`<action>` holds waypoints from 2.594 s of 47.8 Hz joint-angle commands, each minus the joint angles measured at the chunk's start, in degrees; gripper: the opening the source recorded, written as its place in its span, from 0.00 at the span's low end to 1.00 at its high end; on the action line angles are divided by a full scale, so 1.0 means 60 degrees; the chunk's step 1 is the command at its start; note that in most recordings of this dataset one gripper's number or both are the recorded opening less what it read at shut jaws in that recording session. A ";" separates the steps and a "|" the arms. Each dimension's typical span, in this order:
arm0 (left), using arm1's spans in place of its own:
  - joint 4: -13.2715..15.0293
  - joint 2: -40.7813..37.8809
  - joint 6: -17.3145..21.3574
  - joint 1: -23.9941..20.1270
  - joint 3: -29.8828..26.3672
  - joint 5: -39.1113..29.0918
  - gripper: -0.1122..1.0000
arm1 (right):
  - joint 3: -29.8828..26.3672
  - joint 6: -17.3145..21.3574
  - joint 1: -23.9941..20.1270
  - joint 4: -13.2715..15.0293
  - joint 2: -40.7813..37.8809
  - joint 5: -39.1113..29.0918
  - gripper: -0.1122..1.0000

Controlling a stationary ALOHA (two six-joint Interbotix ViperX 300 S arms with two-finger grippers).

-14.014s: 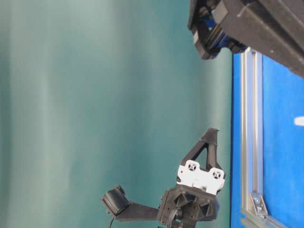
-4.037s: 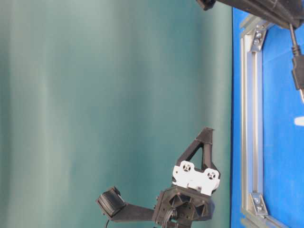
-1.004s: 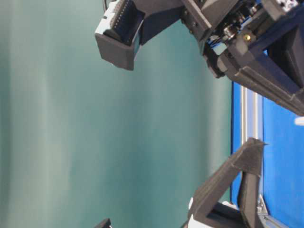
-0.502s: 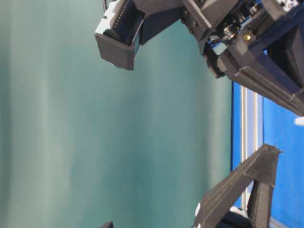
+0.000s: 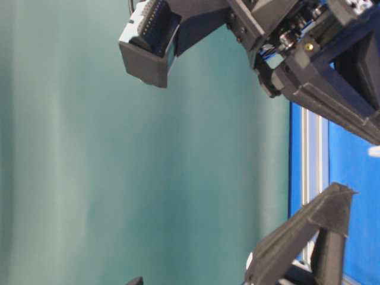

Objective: Insert the wire through the string loop located in the center.
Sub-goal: 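Move the left gripper to the far side of the loop, opening it, then close the left gripper on the USB plug protruding through the loop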

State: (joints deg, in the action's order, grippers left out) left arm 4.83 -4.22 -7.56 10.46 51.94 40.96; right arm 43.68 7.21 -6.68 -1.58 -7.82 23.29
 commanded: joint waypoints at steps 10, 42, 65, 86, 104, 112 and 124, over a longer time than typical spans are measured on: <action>-0.0029 0.0190 0.0015 0.0103 -0.0190 -0.0249 0.82 | -0.0117 -0.0015 0.0015 0.0015 0.0103 0.0103 0.07; -0.0029 -0.0527 -0.0029 0.0044 -0.0557 -0.1318 0.92 | -0.0117 -0.0015 0.0015 0.0015 0.0103 0.0103 0.07; -0.0029 -0.0527 -0.0029 0.0044 -0.0557 -0.1362 0.92 | -0.0117 -0.0015 0.0015 0.0015 0.0103 0.0088 0.07; -0.0029 -0.0527 -0.0044 0.0044 -0.0571 -0.1362 0.92 | -0.0117 0.0000 0.0015 0.0015 0.0103 0.0073 0.07; -0.0029 -0.0527 -0.0044 0.0044 -0.0586 -0.1362 0.92 | -0.0117 -0.0015 0.0015 0.0015 0.0103 0.0073 0.07; -0.0029 -0.0527 -0.0044 0.0044 -0.0586 -0.1362 0.92 | -0.0117 -0.0015 0.0015 0.0015 0.0103 0.0073 0.07; -0.0029 -0.0513 -0.0044 0.0044 -0.0586 -0.1362 0.89 | -0.0117 -0.0015 0.0015 0.0015 0.0103 0.0073 0.07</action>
State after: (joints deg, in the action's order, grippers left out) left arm 4.83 -8.17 -7.73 10.81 49.39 32.43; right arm 43.77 7.21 -6.68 -1.58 -7.82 23.29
